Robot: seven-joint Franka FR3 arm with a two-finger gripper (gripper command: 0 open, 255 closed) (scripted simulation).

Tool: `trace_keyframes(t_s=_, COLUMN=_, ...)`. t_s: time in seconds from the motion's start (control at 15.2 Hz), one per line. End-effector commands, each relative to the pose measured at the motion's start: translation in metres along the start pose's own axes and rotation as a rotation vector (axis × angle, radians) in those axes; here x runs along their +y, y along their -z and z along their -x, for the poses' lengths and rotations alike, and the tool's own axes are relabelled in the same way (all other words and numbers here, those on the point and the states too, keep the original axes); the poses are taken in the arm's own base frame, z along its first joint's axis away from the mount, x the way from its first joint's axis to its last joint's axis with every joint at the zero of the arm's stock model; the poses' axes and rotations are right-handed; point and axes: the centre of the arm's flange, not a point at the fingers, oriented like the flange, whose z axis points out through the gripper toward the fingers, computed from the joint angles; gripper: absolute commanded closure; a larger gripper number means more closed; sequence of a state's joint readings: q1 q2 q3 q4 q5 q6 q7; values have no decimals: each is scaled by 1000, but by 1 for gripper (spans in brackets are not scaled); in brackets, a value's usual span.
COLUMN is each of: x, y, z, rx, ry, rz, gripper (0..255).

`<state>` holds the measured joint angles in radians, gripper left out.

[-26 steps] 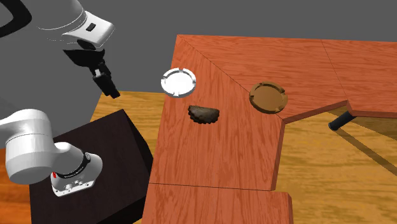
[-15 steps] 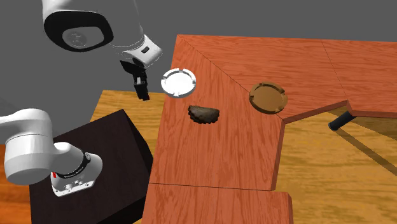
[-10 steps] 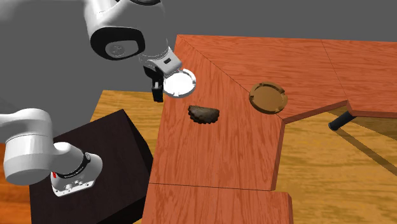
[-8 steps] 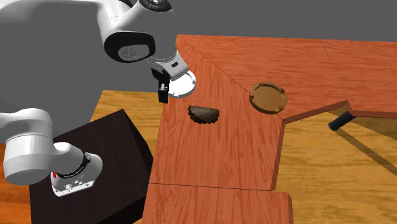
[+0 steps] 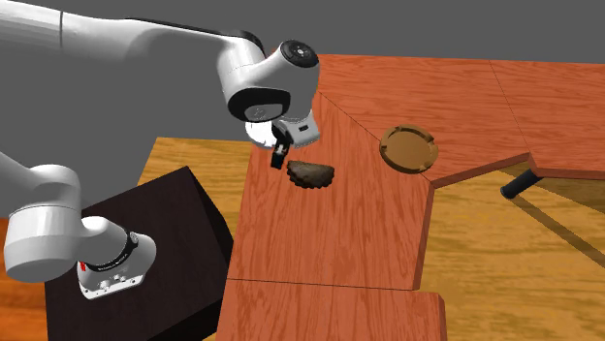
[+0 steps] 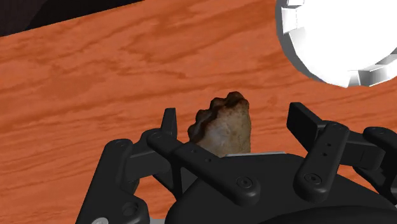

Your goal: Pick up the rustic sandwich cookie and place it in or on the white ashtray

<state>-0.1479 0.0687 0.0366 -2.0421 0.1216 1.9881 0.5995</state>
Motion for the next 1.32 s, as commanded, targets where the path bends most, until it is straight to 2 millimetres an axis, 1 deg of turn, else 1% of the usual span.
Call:
trace_keyframes(t_s=0.0, x=-2, y=-19, z=-19, rx=-16, ry=-68, rz=-5, gripper=0)
trace_keyframes(t_s=0.2, x=-5, y=-47, z=-51, rx=-41, ry=-166, rz=-13, gripper=0)
trace_keyframes(t_s=0.26, x=-5, y=-47, z=-51, rx=-41, ry=-168, rz=-13, gripper=0)
trace_keyframes(t_s=0.66, x=-5, y=-79, z=-50, rx=-41, ry=-168, rz=-13, gripper=0)
trace_keyframes(t_s=0.73, x=-6, y=-87, z=-50, rx=-41, ry=-168, rz=-13, gripper=0)
trace_keyframes(t_s=1.25, x=-6, y=-87, z=-50, rx=-41, ry=-168, rz=-13, gripper=0)
